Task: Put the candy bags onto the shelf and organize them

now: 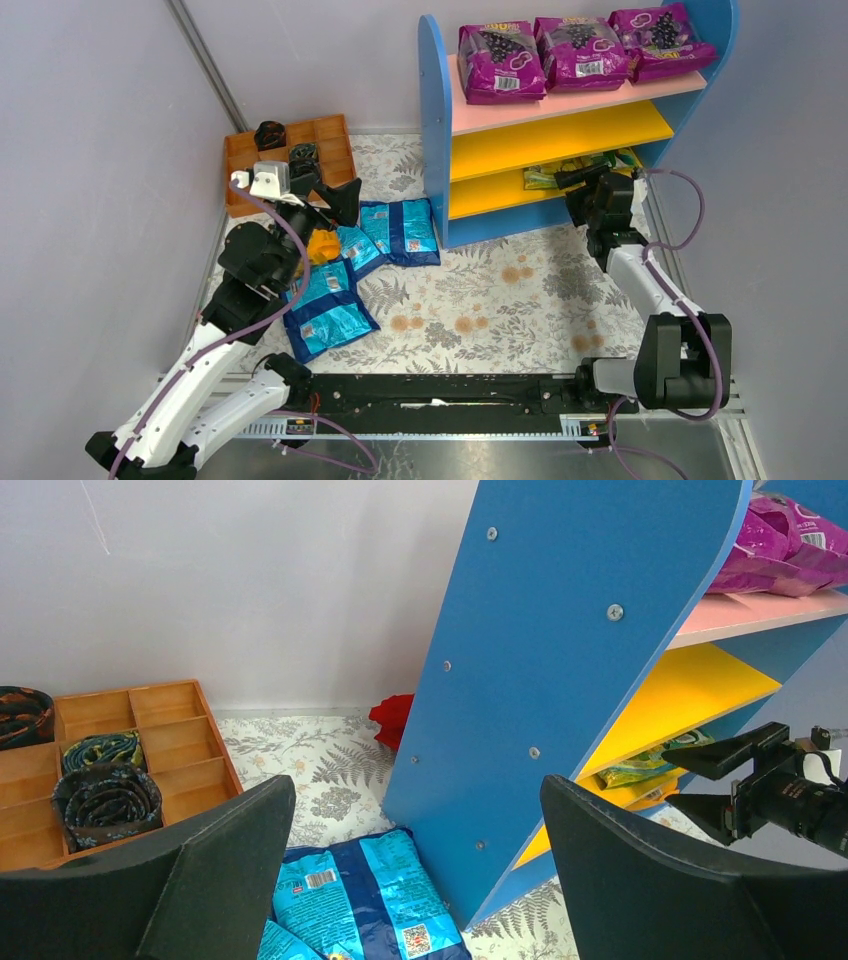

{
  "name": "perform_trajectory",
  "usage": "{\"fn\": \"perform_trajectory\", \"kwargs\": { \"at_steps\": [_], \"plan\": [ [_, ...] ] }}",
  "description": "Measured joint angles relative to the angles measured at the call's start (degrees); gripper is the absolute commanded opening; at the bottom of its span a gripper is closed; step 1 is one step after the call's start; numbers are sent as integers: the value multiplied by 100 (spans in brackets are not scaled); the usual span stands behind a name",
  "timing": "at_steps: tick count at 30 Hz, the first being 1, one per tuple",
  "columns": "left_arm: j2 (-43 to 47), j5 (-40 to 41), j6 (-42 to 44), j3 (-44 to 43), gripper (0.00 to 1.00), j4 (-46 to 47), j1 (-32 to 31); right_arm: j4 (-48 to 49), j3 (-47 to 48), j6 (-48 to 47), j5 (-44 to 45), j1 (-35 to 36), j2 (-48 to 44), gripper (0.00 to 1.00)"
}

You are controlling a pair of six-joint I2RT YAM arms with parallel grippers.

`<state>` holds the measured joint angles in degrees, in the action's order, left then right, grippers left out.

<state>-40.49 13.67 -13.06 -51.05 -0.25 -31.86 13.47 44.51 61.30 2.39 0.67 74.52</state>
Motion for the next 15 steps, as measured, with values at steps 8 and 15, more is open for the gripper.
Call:
{"fn": "perform_trajectory", "kwargs": {
  "at_steps": [8, 15],
  "plan": [
    [-7, 50, -28, 7, 99, -4, 0, -793, 76, -1252, -590, 90, -76, 59],
    [0, 354, -28, 20, 99, 7, 0, -1528, 90, -2354, -763, 1552, -404, 77]
  ]
}}
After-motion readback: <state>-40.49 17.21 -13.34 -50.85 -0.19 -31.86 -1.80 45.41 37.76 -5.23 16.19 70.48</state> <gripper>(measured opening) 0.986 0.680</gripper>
